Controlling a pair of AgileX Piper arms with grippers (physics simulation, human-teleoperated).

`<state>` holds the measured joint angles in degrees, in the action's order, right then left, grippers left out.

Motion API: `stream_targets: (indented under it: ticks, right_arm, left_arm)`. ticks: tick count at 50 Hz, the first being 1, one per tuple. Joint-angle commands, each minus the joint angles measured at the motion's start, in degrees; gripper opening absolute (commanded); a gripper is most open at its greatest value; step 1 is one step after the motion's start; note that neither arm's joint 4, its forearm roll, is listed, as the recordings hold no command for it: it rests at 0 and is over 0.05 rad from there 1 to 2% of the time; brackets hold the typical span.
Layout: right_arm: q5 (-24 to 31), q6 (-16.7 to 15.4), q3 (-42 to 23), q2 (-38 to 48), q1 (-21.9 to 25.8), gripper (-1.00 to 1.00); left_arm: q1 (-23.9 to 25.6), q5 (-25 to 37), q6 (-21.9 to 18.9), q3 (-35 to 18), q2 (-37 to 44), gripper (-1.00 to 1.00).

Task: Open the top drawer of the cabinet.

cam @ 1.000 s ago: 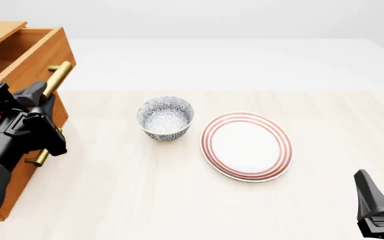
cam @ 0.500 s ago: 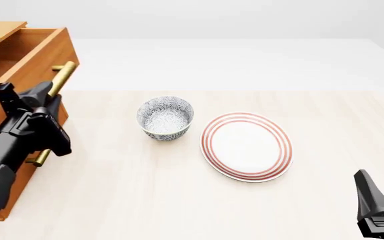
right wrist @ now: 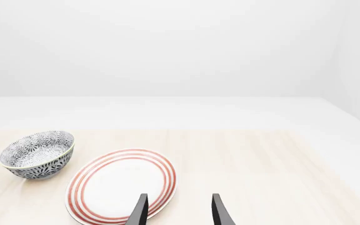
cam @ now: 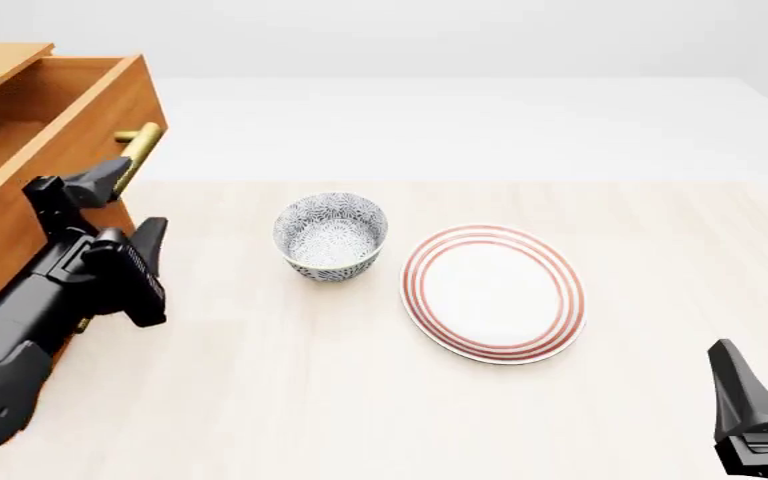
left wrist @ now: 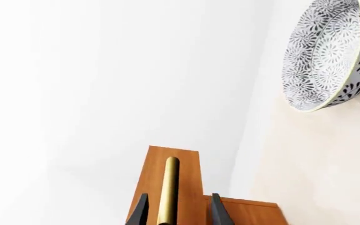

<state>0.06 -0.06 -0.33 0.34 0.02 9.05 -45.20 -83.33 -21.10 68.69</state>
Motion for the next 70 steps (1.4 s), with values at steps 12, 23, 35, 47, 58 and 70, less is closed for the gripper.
stream_targets:
  ticks: [12,23,35,47,58,70]
  right_arm:
    - [-0.1,0.0,0.1,-0.1,0.0,1.00]
    - [-0.1,0.0,0.1,-0.1,0.0,1.00]
    - [-0.1,0.0,0.1,-0.1,0.0,1.00]
    - [-0.1,0.0,0.1,-0.1,0.0,1.00]
    - [-0.1,0.0,0.1,-0.1,0.0,1.00]
    - [-0.1,0.0,0.1,-0.1,0.0,1.00]
  left_arm:
    - [6.0,5.5,1.3,1.4,-2.7,1.00]
    - [4.8,0.7,-1.6,7.3,-6.9,1.00]
    - [8.1,5.5,3.7,6.0,-11.2,1.00]
    - [7.2,22.4,16.9,0.8,-22.9,1.00]
    - [4.8,33.0,29.0,-2.8,-27.6,1.00]
    - [1.3,41.0,45.0,-6.8,-31.3,1.00]
